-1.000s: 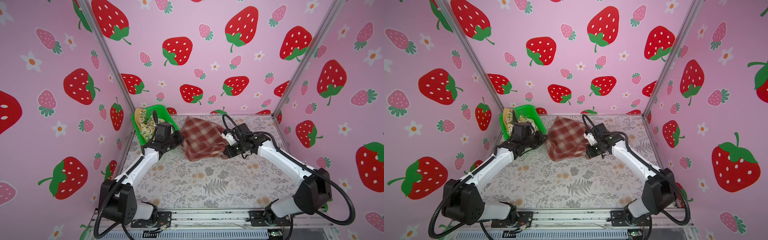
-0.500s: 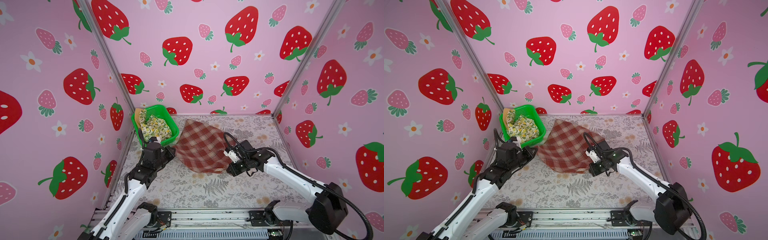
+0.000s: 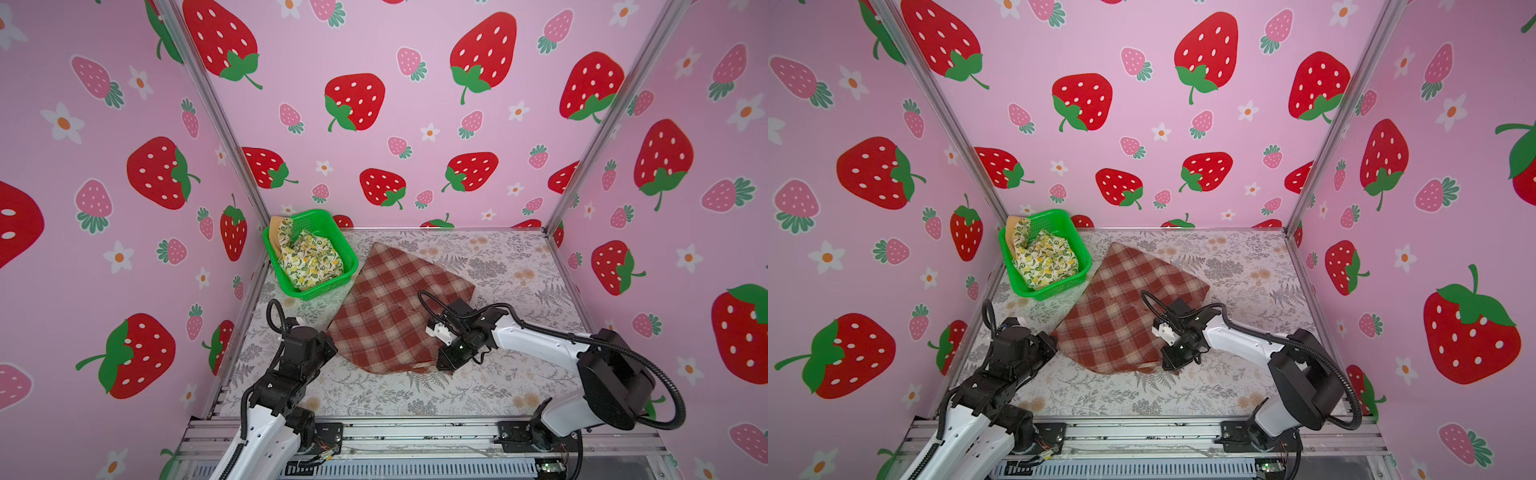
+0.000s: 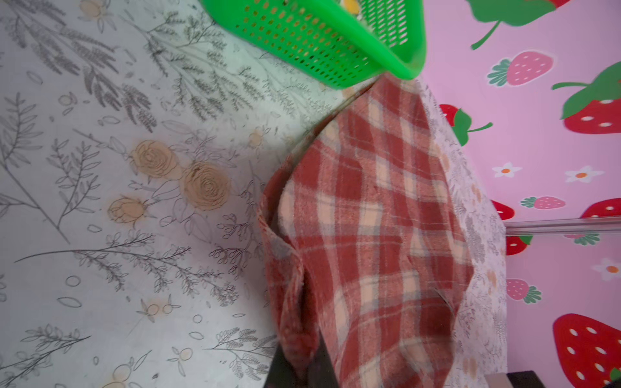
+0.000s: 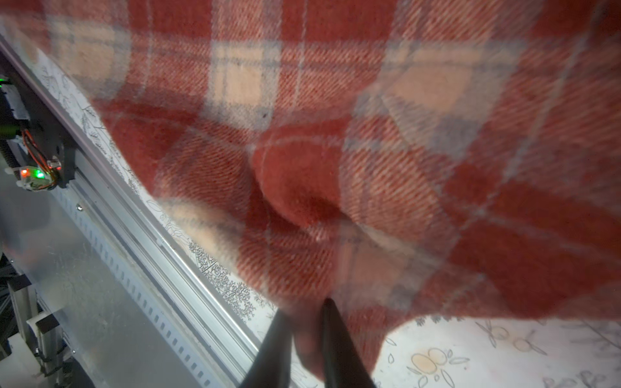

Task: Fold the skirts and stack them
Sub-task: 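Lay the skirt flat on the table, drawing both grippers toward the robot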

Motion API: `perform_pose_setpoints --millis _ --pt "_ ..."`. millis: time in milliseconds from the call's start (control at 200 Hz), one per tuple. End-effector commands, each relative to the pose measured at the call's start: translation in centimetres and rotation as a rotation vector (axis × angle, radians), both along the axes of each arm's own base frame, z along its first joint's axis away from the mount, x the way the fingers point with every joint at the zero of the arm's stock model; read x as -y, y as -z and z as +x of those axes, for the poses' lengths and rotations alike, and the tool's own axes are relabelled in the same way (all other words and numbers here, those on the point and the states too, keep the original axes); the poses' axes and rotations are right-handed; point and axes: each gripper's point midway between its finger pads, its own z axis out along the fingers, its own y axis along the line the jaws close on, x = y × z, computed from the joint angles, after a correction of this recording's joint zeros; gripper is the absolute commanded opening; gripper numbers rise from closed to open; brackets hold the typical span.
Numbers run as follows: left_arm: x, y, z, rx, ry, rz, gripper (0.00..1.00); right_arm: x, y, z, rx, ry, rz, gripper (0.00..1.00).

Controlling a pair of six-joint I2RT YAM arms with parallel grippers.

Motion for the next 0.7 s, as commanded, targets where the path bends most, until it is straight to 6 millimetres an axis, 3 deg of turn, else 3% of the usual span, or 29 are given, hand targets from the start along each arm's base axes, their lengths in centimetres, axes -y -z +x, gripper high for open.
perform_pose_setpoints --millis 0,120,220,390,535,690 --pt "-1.0 1.9 -0.8 -0.055 -0.048 0.029 0.0 -0.2 -0.9 0.6 0.058 0.001 0.024 0.43" --pt "-1.3 2.1 -0.9 -0.062 -0.066 0.036 0.0 -1.1 -5.2 2.2 0.178 0.042 0.117 0.74" --pt "-1.5 1.9 -0.8 -0.054 -0.084 0.035 0.0 -0.6 -8.1 5.4 0.272 0.15 0.172 1.0" --pt "-1.8 2.0 -1.1 -0.049 -0.103 0.026 0.0 1.7 -8.8 13.0 0.323 0.339 0.225 1.0" --pt "-1.9 3.1 -1.3 -0.057 -0.115 0.021 0.0 2.7 -6.8 19.2 0.296 0.424 0.258 1.0" --pt "-1.9 4.2 -1.4 -0.067 -0.124 0.013 0.0 2.6 -4.3 23.8 0.258 0.473 0.276 1.0"
